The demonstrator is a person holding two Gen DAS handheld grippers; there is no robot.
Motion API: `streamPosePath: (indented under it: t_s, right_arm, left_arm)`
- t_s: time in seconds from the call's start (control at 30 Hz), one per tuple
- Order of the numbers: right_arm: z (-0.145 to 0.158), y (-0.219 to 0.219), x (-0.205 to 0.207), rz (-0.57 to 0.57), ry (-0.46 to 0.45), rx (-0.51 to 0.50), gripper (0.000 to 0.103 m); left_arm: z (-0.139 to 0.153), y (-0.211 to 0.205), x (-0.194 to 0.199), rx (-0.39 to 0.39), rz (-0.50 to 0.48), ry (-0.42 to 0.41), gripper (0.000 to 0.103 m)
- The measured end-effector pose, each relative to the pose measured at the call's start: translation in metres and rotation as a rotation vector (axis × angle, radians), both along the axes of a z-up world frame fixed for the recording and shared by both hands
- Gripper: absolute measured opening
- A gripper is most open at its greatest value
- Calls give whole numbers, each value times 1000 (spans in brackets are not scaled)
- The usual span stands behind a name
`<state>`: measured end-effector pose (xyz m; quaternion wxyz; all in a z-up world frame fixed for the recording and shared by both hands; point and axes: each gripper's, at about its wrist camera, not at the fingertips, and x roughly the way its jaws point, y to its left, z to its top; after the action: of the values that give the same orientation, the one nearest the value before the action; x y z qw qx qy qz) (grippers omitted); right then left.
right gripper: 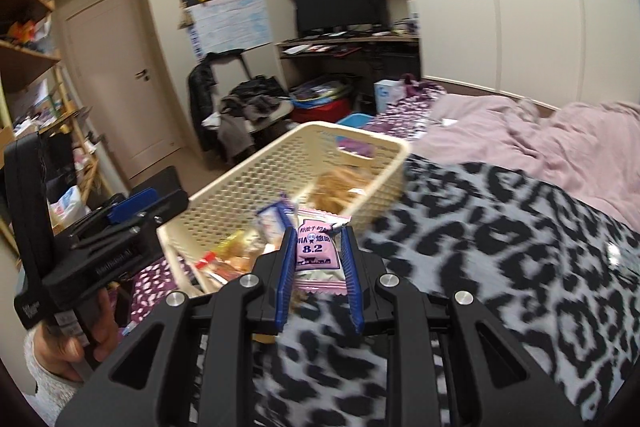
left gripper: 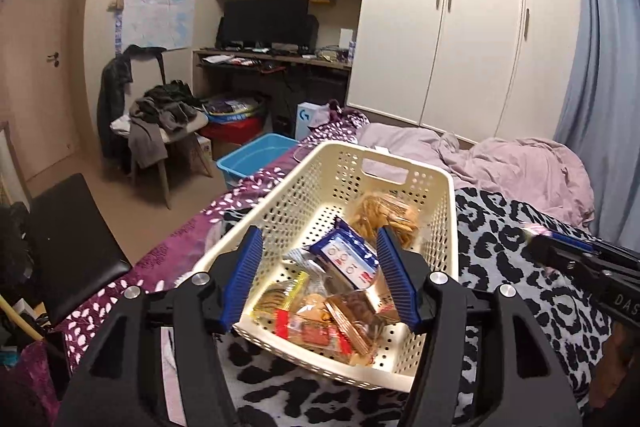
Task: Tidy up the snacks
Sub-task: 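Open both grippers over the basket to drop the candies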
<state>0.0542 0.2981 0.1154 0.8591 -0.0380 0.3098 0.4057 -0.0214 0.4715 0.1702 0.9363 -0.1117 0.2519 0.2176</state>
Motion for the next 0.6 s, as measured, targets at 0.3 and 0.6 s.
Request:
streamPosePath:
  t_s: [0.3, 0.6]
  right_arm:
    - [-8, 61, -7, 122, 43, -14, 23]
    - [-23, 78, -1, 124, 77, -41, 32]
  left_arm:
    - [5, 11, -23, 14, 63, -44, 76]
    - [-1, 23, -29, -14, 104, -55, 90]
